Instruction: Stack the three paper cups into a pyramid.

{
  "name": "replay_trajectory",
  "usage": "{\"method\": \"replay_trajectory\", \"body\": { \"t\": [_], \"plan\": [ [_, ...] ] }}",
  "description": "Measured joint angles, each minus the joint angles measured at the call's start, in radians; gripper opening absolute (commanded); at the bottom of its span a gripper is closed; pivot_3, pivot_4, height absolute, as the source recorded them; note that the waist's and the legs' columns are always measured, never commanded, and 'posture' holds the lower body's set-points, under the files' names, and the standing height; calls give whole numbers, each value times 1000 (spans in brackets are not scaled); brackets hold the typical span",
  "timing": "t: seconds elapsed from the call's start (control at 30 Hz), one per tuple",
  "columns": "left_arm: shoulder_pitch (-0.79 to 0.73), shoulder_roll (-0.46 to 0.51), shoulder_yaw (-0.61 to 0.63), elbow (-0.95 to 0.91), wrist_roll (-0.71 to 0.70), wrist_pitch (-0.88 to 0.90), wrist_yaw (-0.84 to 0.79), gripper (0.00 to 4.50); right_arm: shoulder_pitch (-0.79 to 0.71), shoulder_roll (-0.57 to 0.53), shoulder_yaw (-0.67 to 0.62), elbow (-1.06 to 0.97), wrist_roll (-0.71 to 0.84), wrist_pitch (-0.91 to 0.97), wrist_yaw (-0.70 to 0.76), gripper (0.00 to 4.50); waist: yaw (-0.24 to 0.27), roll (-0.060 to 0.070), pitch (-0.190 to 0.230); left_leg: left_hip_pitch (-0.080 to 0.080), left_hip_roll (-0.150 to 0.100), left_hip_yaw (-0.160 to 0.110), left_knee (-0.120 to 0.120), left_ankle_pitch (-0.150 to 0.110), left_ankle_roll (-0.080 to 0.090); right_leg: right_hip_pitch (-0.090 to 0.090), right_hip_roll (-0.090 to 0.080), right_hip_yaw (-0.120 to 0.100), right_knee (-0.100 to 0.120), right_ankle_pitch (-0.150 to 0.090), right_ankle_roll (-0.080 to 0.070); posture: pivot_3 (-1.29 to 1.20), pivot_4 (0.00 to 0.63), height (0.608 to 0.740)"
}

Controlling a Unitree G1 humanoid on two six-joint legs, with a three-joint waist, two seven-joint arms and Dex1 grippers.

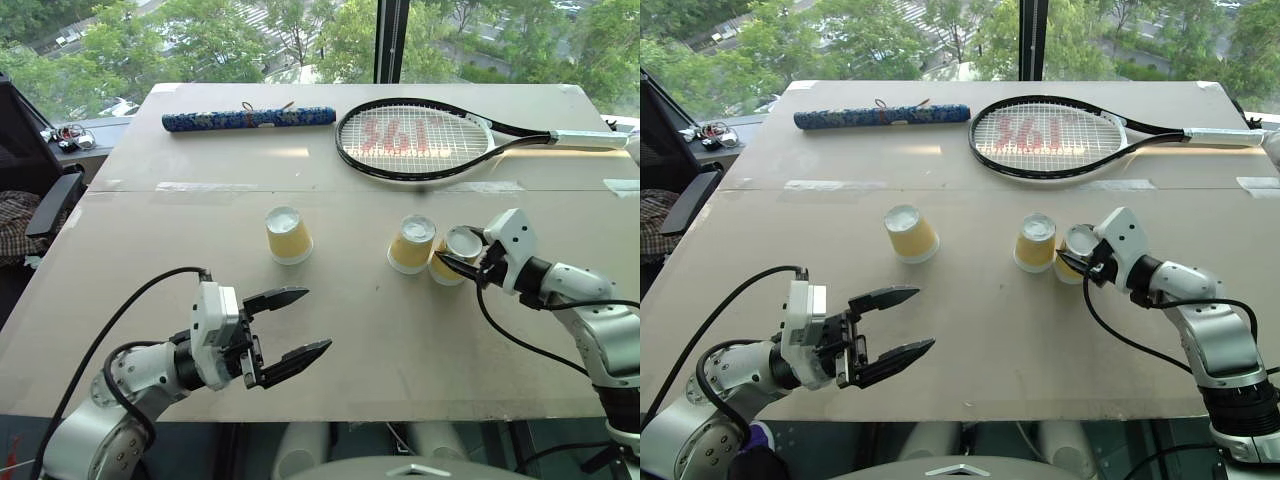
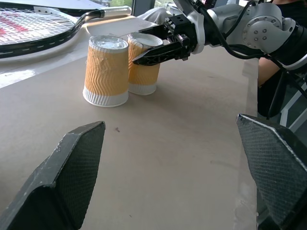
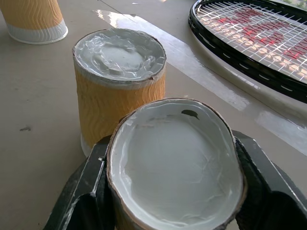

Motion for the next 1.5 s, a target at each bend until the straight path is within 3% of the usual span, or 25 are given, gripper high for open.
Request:
{"method": "replay_trajectory", "body": {
  "t": [0.03, 0.23, 0.57, 0.77, 0.9, 1.13, 1.5],
  "plan": [
    [0, 0, 0, -3, 0, -1, 2, 4500, -1, 0, 3, 10, -4, -2, 3, 4428, 0, 0, 0, 0, 0, 0, 0, 0, 0, 0, 0, 0, 0, 0, 0, 0, 150, 740],
    [1, 0, 0, -12, 0, -2, 8, 4500, -6, -9, 7, 33, -8, -51, 41, 4428, 1, 0, 0, -1, 0, 0, 0, 0, 0, 0, 0, 0, -1, 0, 0, 0, 150, 740],
    [-4, -8, 0, -8, 0, -2, 10, 4500, 8, -20, -101, -6, 123, -60, 115, 4428, 1, 0, 0, -1, 0, 0, 0, 0, 0, 0, 0, 0, 0, 0, 0, 0, 150, 740],
    [-42, -64, 53, 101, 11, -14, 88, 4500, 100, -34, -245, -81, 264, -52, 158, 4428, 5, 0, 0, -1, 0, 0, 0, 0, 0, 0, 0, -1, 0, 0, 0, 0, 150, 740],
    [-67, -52, 107, 224, 46, -11, 126, 4500, 242, -69, -314, -273, 379, -69, 246, 4428, 4, 0, 0, -1, 0, -2, 0, 0, 1, 0, 1, -2, 0, 0, 0, 0, 150, 740],
    [-287, 8, 82, 423, 123, 29, 133, 4500, 435, -44, -323, -441, 423, -130, 277, 4428, 9, -1, -1, 3, -1, -4, 3, 0, 1, 7, 0, -4, 0, 0, 0, 0, 150, 740],
    [-603, -19, -93, 718, 271, -15, 46, 4500, 541, -20, -321, -513, 405, -176, 216, 4428, 1, -2, -1, 3, -1, -4, 4, 0, -1, 6, 0, -4, 0, 0, 0, 0, 150, 740]
  ]
}}
